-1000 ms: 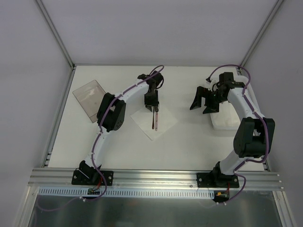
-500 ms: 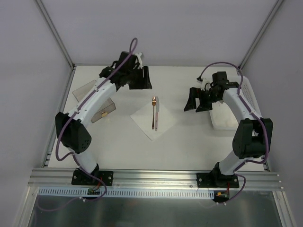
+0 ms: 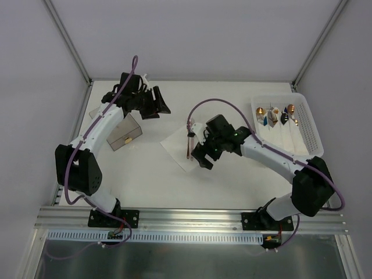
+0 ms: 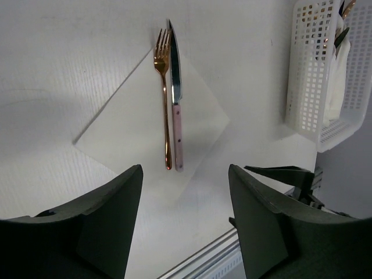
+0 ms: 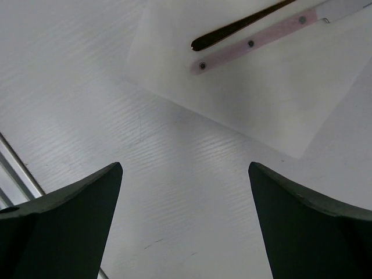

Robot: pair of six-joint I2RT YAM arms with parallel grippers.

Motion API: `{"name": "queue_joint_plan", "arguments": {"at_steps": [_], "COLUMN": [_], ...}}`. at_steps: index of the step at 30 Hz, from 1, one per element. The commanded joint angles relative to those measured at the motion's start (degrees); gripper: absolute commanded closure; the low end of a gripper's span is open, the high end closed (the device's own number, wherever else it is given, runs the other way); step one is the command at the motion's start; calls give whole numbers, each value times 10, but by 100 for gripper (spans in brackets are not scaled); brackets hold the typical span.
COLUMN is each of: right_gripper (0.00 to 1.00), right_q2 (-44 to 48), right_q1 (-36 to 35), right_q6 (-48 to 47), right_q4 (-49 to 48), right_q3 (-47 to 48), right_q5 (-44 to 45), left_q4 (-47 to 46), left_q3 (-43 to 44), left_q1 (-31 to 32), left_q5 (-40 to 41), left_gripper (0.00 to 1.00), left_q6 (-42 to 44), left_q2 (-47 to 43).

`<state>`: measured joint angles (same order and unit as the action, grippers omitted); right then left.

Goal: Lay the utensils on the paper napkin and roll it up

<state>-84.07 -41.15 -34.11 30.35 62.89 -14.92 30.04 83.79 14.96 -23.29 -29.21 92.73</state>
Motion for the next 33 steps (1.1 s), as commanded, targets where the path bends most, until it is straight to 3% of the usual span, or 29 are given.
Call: {"name": "queue_joint_plan", "arguments": {"at_steps": [1, 9, 13, 20, 24, 29, 33], "right_gripper": [5, 1, 1, 2, 12, 36, 42], "right_q2": [-3, -22, -60, -43, -65, -93, -106], "right_q1": [-39, -86, -84, -109, -142, -166, -178], "right_q6": [-35, -14, 55, -13, -26, -32, -41], "right_q4": [-72, -105, -33, -55, -57, -64, -79], "right_q3": [-18, -38, 19, -2, 3, 4, -3], "right_q5": [94, 131, 118, 89, 121, 138, 143], "left_q4": [-70, -104, -121, -135, -140, -149, -154], "left_q3": [-40, -121, -155, -182, -203, -219, -219], "left_q1": [-24, -28, -34, -41, -49, -56, -58], "left_q5": [-53, -43, -43, -48, -46, -59, -65], "left_gripper": [39, 35, 34, 31, 30, 30, 30], "left_q6": [-50, -28, -32, -42, -48, -53, -53], "left_q2": [-48, -108, -133, -176, -198, -195, -187]}}
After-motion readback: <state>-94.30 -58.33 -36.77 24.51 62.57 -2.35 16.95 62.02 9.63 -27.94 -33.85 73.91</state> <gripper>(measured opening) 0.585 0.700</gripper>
